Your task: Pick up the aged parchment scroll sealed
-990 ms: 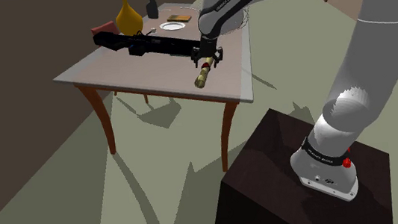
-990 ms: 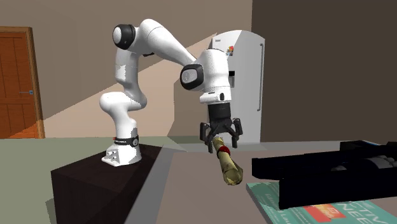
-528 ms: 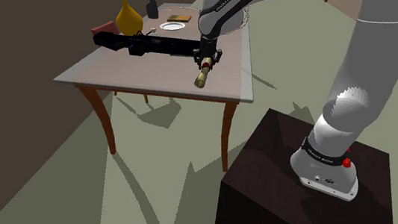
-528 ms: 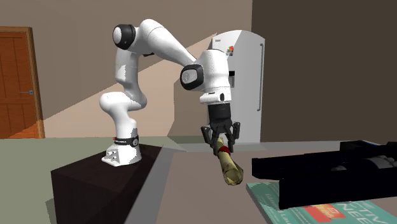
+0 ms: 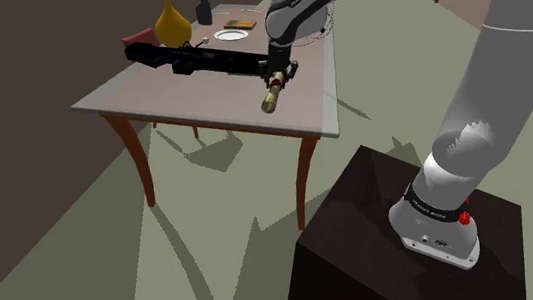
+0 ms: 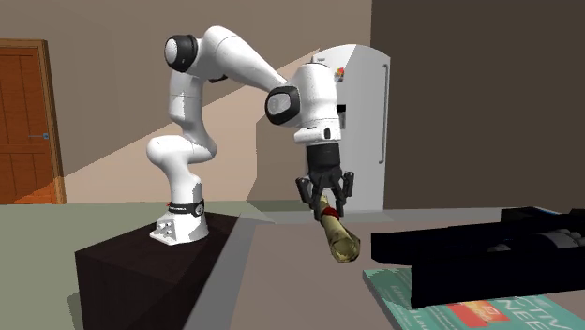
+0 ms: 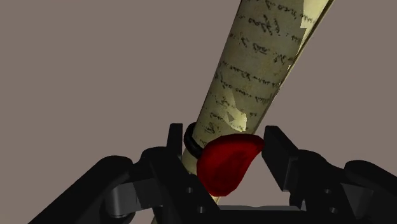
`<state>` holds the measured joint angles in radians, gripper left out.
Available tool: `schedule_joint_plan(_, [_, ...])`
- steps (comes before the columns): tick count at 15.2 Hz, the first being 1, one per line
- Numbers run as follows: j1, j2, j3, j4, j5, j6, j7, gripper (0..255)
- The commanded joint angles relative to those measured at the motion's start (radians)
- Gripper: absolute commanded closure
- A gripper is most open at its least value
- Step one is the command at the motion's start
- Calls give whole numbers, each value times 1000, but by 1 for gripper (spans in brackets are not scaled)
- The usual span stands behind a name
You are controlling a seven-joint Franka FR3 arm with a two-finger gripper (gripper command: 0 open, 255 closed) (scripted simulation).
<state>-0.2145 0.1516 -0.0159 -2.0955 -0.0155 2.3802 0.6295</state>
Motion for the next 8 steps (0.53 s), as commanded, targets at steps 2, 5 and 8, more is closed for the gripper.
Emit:
schedule_joint_plan(2, [1,-22,0,16,0,-38,0,255])
schedule_joint_plan(5, [1,-41,0,34,0,-75,0,255])
schedule_joint_plan(8, [1,-59,0,54,0,-113,0,255])
